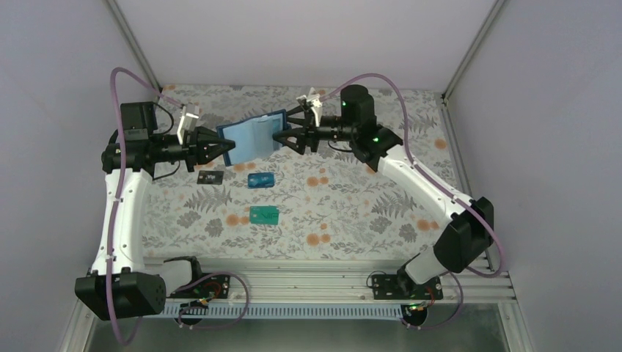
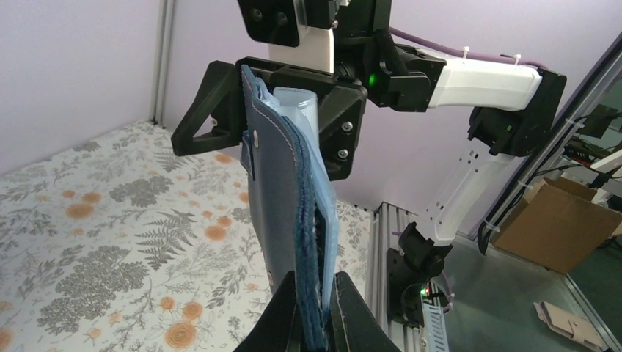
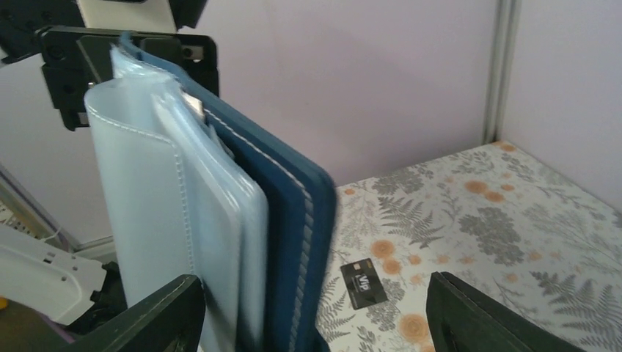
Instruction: Take the credit cards out of the card holder
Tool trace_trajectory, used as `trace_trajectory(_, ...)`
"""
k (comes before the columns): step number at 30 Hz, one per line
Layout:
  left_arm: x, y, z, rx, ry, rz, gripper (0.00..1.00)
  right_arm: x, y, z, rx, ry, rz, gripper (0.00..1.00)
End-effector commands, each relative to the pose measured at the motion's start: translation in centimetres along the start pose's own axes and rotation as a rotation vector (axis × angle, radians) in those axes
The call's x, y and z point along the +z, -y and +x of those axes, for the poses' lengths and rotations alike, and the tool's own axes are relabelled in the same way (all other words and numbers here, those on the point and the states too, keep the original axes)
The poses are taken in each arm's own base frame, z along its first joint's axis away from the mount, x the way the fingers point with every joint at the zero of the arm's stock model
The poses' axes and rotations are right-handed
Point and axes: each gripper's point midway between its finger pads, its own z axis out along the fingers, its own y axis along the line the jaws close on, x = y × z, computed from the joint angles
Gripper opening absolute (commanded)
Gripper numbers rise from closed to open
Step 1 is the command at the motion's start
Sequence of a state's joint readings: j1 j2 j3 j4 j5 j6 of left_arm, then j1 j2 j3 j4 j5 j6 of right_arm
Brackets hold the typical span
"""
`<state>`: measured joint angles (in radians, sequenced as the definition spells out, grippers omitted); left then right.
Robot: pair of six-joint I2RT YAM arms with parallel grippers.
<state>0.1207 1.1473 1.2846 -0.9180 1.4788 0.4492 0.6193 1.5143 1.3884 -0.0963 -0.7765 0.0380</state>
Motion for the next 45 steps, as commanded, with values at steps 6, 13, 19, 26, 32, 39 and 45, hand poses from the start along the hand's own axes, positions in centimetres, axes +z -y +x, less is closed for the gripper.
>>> trace_trajectory(6, 0.0, 1.4, -1.1, 0.075, 0.025, 0.053, 0.03, 1.4, -4.4, -1.5, -0.096, 0.011, -0.149, 0.75)
trace_trajectory(13, 0.1, 0.6, -0.9, 0.059, 0.01, 0.021, 0.03, 2.5, -6.7, -1.5, -0.104, -0.019, -0.23, 0.41)
trace_trajectory(19, 0.0, -3.5, 0.3, -0.016, -0.043, -0.164, 0.02, 3.3, -6.9, -1.8, -0.072, -0.03, -0.21, 0.04)
trace_trajectory(26, 0.0, -3.5, 0.3, -0.021, -0.039, -0.158, 0.28, 4.0, -4.5, -1.5, 0.004, -0.045, -0.066, 0.04)
trace_trajectory(32, 0.5, -2.7, 0.4, -0.008, -0.037, -0.109, 0.8, 4.9, -3.6, -1.9, 0.051, -0.034, 0.03, 0.04)
trace_trajectory(39, 1.0, -3.2, 0.6, -0.012, -0.053, -0.126, 1.0, 6.9, -4.3, -1.5, 0.028, -0.071, 0.082, 0.04)
trace_trajectory(45, 0.9, -4.1, 0.8, -0.017, -0.062, -0.169, 1.0, 7.3, -4.9, -1.9, 0.021, -0.074, 0.086, 0.04)
